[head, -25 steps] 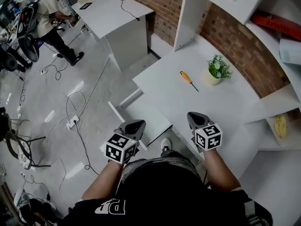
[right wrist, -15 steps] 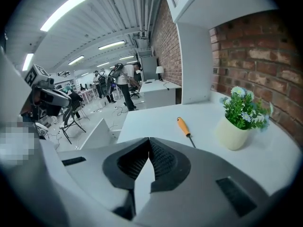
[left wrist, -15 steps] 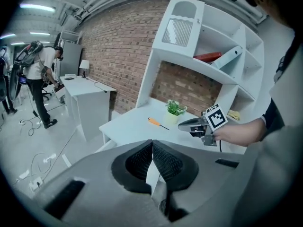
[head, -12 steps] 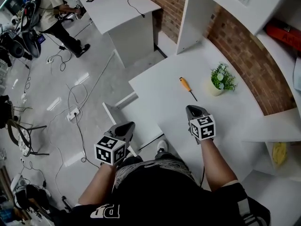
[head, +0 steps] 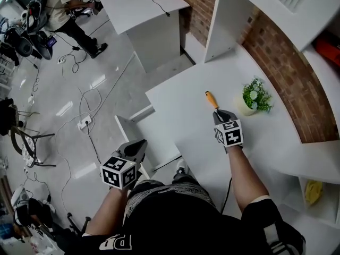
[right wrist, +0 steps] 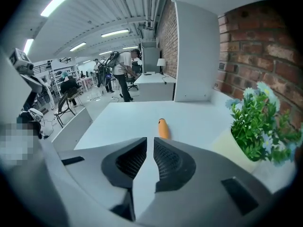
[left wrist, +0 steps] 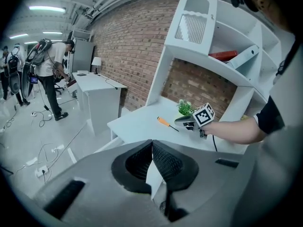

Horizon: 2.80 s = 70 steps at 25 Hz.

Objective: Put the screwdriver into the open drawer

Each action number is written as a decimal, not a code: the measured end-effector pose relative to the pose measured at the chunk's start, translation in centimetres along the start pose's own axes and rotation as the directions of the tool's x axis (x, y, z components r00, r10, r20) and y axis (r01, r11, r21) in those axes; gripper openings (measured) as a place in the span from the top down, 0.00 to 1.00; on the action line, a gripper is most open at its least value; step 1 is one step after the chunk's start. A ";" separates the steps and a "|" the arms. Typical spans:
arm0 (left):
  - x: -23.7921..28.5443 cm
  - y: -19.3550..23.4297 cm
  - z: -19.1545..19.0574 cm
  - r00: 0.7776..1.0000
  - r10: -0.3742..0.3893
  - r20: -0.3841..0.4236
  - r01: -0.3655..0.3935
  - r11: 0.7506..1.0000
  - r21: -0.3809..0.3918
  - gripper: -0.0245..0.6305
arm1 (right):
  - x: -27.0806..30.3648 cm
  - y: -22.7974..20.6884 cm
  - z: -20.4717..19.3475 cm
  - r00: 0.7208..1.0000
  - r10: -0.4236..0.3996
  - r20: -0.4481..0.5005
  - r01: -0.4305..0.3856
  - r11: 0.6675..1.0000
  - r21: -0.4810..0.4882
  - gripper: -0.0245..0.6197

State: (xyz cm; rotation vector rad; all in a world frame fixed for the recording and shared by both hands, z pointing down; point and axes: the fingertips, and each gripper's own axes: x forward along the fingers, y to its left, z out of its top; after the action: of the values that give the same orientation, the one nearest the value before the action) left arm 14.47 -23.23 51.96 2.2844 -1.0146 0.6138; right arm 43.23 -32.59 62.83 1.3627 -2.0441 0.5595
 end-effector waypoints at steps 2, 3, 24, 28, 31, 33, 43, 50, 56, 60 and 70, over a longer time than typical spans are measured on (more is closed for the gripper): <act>0.2 0.3 0.1 1.000 0.009 -0.002 -0.009 1.000 -0.009 0.93 | 1.2 -0.7 -0.2 1.000 -0.008 -0.017 0.008 1.000 -0.012 0.90; 0.2 0.4 0.1 1.000 0.015 -0.004 -0.015 1.000 -0.013 0.93 | 1.8 -1.1 -0.3 1.000 -0.012 -0.026 0.012 1.000 -0.019 0.89; -2.2 2.7 -1.5 0.992 0.119 -0.041 -0.121 0.991 -0.061 0.93 | 8.6 -4.0 -1.3 0.995 0.008 -0.101 -0.008 1.000 0.002 0.77; -2.2 2.5 -1.2 0.993 0.111 -0.031 -0.113 0.992 -0.055 0.93 | 8.6 -3.9 -1.2 0.997 0.011 -0.080 -0.011 1.000 0.000 0.81; -2.8 2.6 -1.2 0.993 0.113 -0.021 -0.114 0.992 -0.051 0.93 | 8.6 -3.8 -1.2 0.996 0.005 -0.094 -0.003 1.000 0.012 0.82; -3.3 2.8 -1.3 0.993 0.120 -0.010 -0.120 0.991 -0.055 0.93 | 8.6 -3.8 -1.2 0.994 0.011 -0.105 -0.008 1.000 0.024 0.83; -6.0 4.7 -2.0 0.991 0.132 0.031 -0.130 0.989 -0.077 0.93 | 6.4 -1.1 -0.2 0.996 0.047 -0.074 -0.042 0.997 0.066 0.83; -6.6 7.0 -2.1 0.998 0.063 0.030 -0.062 0.997 -0.047 0.93 | 4.0 3.4 0.9 0.999 0.039 -0.038 -0.036 0.996 0.081 0.83; -7.0 9.3 -1.6 1.000 -0.002 0.024 0.002 1.000 -0.021 0.93 | 2.6 7.7 1.5 0.999 0.027 -0.021 -0.024 0.995 0.100 0.83; -7.4 11.2 -1.9 0.999 -0.031 0.012 0.031 0.999 -0.017 0.93 | 1.9 11.6 1.4 0.999 0.038 -0.019 -0.036 0.993 0.113 0.83; -7.9 14.3 -3.2 0.998 -0.063 0.016 0.064 0.997 -0.049 0.93 | 2.5 23.1 2.4 0.985 0.173 -0.012 -0.171 0.979 0.109 0.83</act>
State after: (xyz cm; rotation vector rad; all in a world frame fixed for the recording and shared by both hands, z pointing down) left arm -1.91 -25.05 53.91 2.2714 -0.9500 0.5402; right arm 20.52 -27.03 62.52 1.2408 -2.1542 0.7669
